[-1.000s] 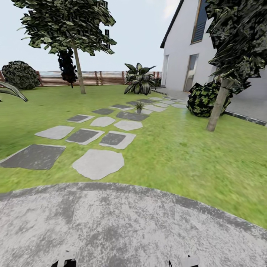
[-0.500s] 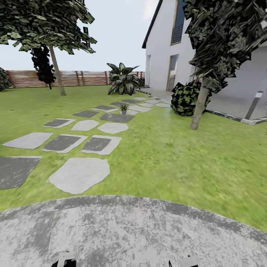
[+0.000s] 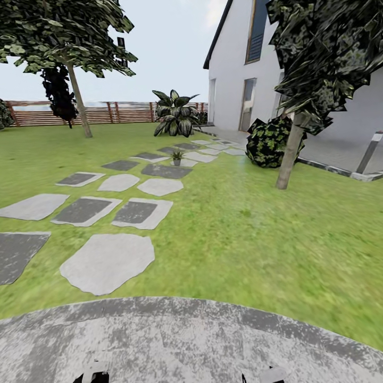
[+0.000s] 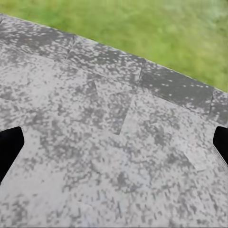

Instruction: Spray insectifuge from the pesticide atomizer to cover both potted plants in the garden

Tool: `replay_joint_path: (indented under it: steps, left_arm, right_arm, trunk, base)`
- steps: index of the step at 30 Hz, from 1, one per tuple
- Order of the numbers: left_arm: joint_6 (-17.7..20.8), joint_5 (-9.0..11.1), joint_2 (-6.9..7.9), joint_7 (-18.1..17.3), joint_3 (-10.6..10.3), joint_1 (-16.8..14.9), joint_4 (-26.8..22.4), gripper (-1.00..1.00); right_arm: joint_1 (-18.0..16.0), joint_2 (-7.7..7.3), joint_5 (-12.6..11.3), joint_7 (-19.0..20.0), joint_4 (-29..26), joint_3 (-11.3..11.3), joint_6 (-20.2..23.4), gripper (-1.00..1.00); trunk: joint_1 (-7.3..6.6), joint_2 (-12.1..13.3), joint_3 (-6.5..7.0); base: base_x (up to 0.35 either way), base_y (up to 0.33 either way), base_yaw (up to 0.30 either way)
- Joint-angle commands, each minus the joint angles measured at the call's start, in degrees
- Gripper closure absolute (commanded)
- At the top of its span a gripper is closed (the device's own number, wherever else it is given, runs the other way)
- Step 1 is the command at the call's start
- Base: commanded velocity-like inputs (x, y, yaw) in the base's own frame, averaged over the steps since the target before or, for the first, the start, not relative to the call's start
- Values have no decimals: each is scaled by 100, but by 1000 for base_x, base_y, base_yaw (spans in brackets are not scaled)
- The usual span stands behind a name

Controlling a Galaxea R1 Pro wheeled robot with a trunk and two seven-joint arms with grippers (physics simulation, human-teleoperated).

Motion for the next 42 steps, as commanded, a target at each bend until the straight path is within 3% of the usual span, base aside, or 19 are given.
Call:
replay_joint_path:
  steps: [1,42]
  left_arm:
    - [-15,55,2,-29,-14,-4,5,100]
    - [-15,29,-3,-29,-14,-4,5,100]
  right_arm:
    - [-4,1,32,-60,6,44,-4,-100]
    - [-4,1,32,-60,6,38,-4,-100]
  trunk:
    - [3,-2,-5]
    - [3,-2,-5]
  base:
    - [341,0,0]
    - [341,0,0]
